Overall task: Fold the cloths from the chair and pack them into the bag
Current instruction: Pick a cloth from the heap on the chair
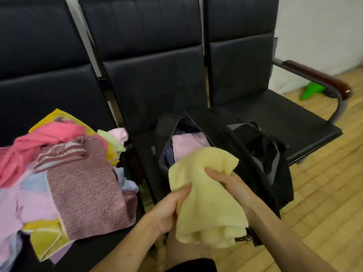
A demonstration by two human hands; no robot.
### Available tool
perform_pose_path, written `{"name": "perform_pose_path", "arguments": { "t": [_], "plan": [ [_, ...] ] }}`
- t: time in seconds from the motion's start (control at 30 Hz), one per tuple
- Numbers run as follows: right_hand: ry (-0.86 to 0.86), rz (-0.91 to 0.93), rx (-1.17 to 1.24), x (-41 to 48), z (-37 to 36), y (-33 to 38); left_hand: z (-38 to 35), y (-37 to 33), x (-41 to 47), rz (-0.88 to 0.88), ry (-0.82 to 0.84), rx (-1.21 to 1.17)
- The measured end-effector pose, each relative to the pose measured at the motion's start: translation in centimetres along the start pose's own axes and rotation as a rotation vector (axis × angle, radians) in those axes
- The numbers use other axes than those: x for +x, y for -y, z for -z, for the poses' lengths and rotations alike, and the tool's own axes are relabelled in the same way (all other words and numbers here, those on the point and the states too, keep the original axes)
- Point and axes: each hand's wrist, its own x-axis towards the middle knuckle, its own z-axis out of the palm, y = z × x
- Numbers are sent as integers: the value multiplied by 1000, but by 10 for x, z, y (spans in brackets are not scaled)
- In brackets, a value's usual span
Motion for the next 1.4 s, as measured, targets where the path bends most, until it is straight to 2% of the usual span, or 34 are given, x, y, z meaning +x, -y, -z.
{"name": "perform_pose_path", "arguments": {
  "t": [0.13,0.2,0.37,0.47,0.53,0.6,0.77,0.87,1.0,1.17,1.23,1.3,1.4],
  "plan": [
    [-48,24,-118,45,50,9,-8,-17,55,-48,-67,180],
    [-49,55,-219,72,69,17,-7,-31,83,-106,-148,233],
    [-30,41,-427,140,96,31,-9,-59,143,-152,-203,328],
    [-49,46,-852,173,114,46,-13,-68,172,-175,-222,316],
    [-198,59,-1150,186,138,73,-11,-74,186,-168,-233,303],
    [-385,104,-1224,190,164,107,-6,-77,198,-162,-232,307],
    [-503,227,-1239,202,219,172,-8,-79,217,-159,-154,323],
    [-583,207,-1131,212,257,185,-16,-76,222,-160,-121,353],
    [-662,122,-996,215,278,183,-26,-79,226,-180,-114,353],
    [-635,172,-1027,209,265,157,-54,-80,242,-218,-105,356],
    [-592,213,-916,200,249,139,-67,-76,253,-217,-111,335],
    [-463,137,-743,191,222,116,-80,-76,261,-215,-102,293],
    [-67,-118,-370,182,193,90,-99,-81,271,-243,-53,251]
  ]
}}
